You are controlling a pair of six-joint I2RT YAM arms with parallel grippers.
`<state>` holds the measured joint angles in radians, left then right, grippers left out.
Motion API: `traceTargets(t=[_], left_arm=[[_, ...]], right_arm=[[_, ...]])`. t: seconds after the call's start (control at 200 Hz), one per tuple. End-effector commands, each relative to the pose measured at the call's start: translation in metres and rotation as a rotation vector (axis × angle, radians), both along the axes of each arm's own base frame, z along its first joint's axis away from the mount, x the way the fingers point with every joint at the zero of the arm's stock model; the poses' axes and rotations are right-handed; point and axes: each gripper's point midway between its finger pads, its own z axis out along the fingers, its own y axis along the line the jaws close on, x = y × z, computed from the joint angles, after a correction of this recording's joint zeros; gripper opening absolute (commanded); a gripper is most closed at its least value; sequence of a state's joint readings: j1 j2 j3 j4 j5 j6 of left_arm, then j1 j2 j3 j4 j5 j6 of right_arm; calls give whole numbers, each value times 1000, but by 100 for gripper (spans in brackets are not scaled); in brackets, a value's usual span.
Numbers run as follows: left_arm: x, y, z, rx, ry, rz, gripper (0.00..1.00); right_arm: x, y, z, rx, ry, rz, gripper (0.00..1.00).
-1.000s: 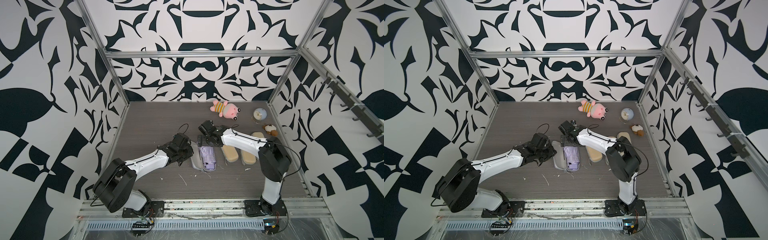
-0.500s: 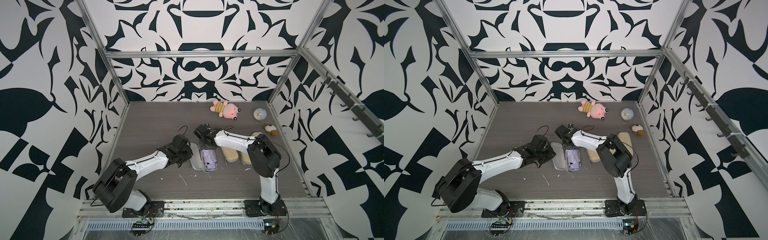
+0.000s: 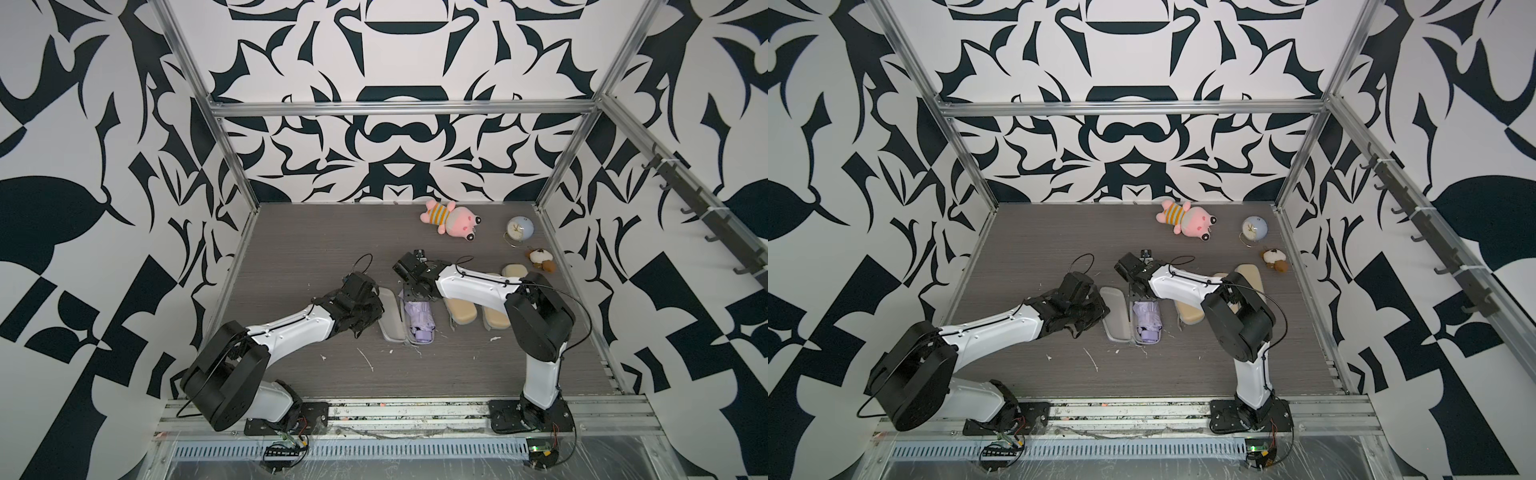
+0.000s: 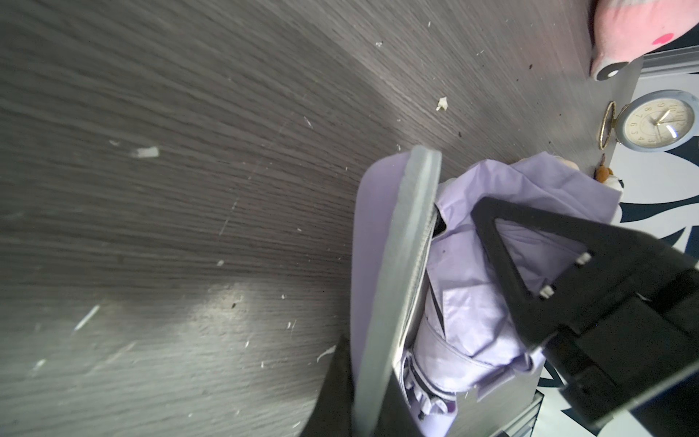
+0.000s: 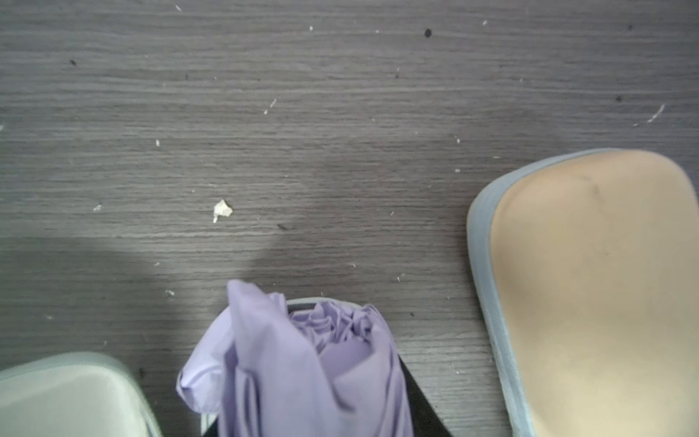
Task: Put umbrellas into zippered umbrella sleeves
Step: Adjust the umbrella in the umbrella sleeve.
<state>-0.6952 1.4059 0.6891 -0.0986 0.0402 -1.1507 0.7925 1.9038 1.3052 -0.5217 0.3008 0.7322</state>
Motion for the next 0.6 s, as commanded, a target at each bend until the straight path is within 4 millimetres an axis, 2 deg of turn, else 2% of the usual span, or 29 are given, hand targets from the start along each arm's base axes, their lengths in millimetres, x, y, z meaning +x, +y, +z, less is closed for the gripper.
traceTargets(t=[0.0, 0.08, 0.43, 0.5, 0.595], left_arm=[[9, 7, 5, 27, -33, 41, 10], [10, 8, 2, 35, -31, 44, 10], [13, 16, -4, 52, -23, 87, 9], [14, 17, 0, 51, -33, 98, 9], [18, 15, 9, 39, -57, 96, 10]], right_arm=[[-10, -4, 11, -18, -28, 11, 0], [-14, -3, 18, -13, -54, 20, 0], [-30, -20, 21, -30, -49, 24, 0], [-33, -22, 17, -56, -16, 23, 0], [-38, -24, -3, -96, 43, 24, 0]])
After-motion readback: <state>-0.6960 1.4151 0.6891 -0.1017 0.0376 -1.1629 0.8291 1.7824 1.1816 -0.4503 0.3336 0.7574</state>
